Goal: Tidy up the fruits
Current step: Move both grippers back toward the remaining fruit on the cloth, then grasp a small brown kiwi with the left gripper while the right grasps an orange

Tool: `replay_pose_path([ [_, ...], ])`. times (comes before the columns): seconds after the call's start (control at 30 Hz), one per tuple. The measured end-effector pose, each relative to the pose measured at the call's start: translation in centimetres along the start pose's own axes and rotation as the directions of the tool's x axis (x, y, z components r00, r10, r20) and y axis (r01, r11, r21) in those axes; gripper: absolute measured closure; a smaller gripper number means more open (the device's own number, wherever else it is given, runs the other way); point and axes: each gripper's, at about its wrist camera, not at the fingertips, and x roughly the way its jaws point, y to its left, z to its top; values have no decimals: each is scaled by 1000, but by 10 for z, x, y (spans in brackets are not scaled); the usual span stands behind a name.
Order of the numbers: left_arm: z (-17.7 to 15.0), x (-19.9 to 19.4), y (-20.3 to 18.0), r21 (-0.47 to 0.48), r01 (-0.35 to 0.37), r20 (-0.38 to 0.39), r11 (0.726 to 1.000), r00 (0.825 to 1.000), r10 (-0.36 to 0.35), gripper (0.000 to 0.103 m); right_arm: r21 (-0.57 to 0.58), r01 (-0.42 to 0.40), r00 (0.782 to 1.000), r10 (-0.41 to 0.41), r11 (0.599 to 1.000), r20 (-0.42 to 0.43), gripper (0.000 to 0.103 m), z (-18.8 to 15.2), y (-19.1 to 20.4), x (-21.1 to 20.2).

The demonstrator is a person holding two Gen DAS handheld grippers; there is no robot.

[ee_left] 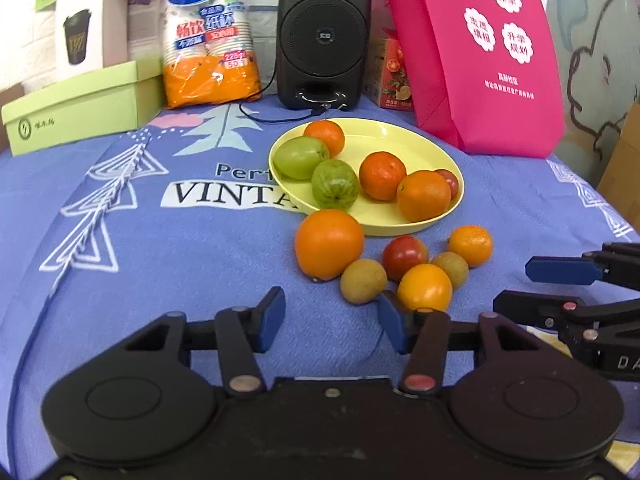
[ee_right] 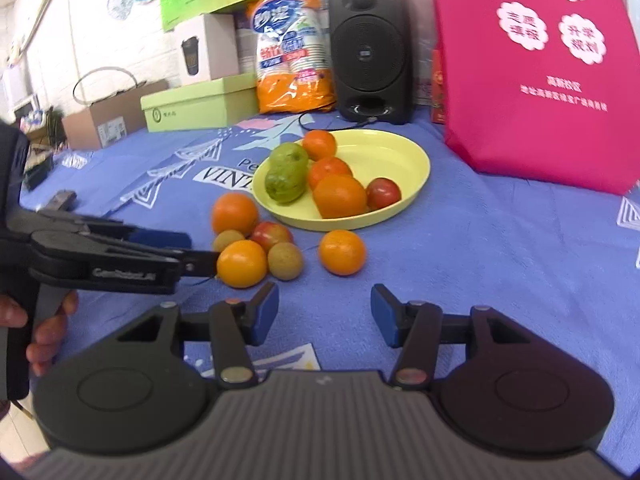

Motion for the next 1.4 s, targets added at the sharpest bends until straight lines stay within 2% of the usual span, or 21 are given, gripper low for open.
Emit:
replay_pose_path([
  [0.33,12,14,1,-63,91,-3,994,996,-92,52,15,-9,1000,9,1000,-8,52,1,-5,6],
  [0.47,14,17,4,-87,94,4,992,996,-94,53,3,-11,1000,11,1000,-13,52,3,-2,10],
  [0.63,15,15,7,-108,94,-9,990,995,-96,64,2,-11,1000,11,1000,-14,52,4,2,14],
  [1.03,12,17,-5,-78,112,5,991,994,-112,63,7,31,999,-30,1000,-27,51,7,-4,20],
  [1.13,11,16,-4,-63,94,1,994,996,-94,77,-4,48,999,-49,999,-25,51,10,-4,25],
  [1.3,10,14,9,-122,138,11,983,990,-138,78,-23,45,999,-45,999,-27,51,17,-2,35],
  [1.4,9,13,9,-125,142,14,982,990,-141,78,-31,38,999,-39,999,-31,51,21,-2,40],
])
